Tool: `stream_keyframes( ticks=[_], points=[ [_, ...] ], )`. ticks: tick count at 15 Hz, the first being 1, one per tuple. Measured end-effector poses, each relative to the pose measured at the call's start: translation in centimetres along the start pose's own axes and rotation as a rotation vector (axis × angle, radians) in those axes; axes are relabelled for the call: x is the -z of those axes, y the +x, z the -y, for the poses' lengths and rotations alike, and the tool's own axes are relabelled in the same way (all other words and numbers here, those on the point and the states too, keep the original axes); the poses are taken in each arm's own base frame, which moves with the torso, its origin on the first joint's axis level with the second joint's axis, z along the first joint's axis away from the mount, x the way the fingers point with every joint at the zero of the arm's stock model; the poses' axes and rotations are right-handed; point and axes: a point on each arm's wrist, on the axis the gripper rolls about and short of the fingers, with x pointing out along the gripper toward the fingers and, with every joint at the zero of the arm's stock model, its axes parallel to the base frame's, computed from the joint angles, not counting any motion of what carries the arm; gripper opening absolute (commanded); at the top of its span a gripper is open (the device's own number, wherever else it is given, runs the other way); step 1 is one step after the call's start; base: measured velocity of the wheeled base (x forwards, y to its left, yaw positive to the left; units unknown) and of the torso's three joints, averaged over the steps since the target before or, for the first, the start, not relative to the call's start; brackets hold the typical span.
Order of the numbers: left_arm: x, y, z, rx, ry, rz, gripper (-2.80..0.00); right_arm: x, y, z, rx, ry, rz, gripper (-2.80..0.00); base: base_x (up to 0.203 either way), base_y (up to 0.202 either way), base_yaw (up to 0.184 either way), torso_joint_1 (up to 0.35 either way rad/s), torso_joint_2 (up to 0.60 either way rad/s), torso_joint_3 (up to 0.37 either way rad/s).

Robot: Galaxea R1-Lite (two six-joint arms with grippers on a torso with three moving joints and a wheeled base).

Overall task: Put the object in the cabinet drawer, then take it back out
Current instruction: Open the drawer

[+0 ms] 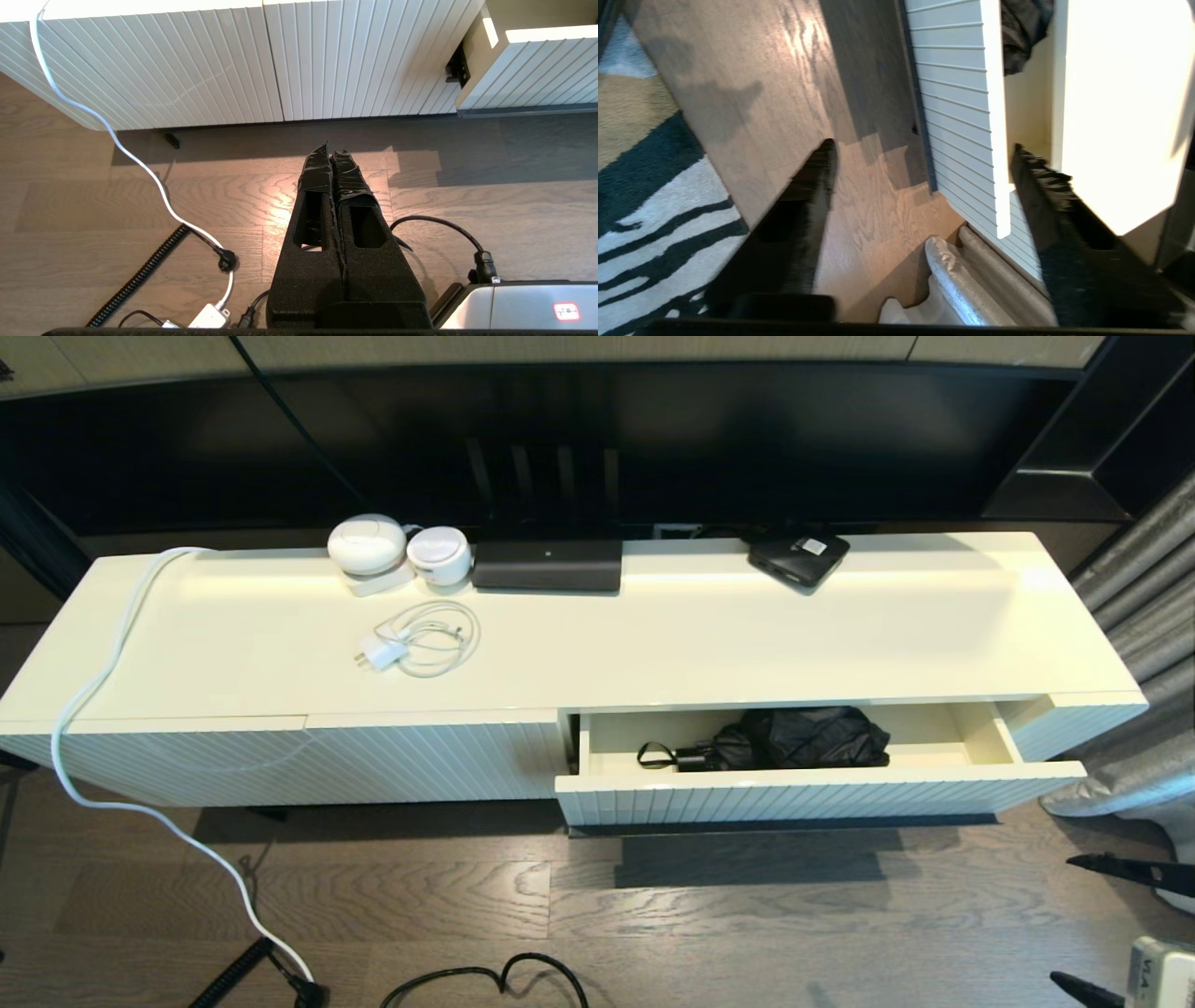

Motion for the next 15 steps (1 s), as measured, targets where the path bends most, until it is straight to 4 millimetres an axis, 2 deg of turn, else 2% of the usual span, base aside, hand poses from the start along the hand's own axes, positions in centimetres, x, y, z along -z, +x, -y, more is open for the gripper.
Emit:
stream_keyframes(
  ticks=[5,8,12,15],
  points=[
    [0.0,0.0,0.0,0.000,0.000,0.000,-2.80,-0.1,-0.7,0.4,0.009,0.000,-0.003,-2.80,0.000,0.000,0.000,0.000,0.00,0.000],
    [0.0,0.0,0.0,0.000,0.000,0.000,-2.80,-0.3,-0.1,1.0,0.003,-0.003,-0.021,-2.80,0.000,0.000,0.000,0.000,0.00,0.000],
    [0.0,0.0,0.0,0.000,0.000,0.000,-2.80,-0.7,2.5,2.5,-0.042,-0.011,-0.067,-2.80,0.000,0.000,0.000,0.000,0.00,0.000],
    [0.0,0.0,0.0,0.000,0.000,0.000,-2.80,-1.5,5.5,4.8,-0.038,-0.013,-0.071,-2.80,0.000,0.000,0.000,0.000,0.00,0.000]
  ],
)
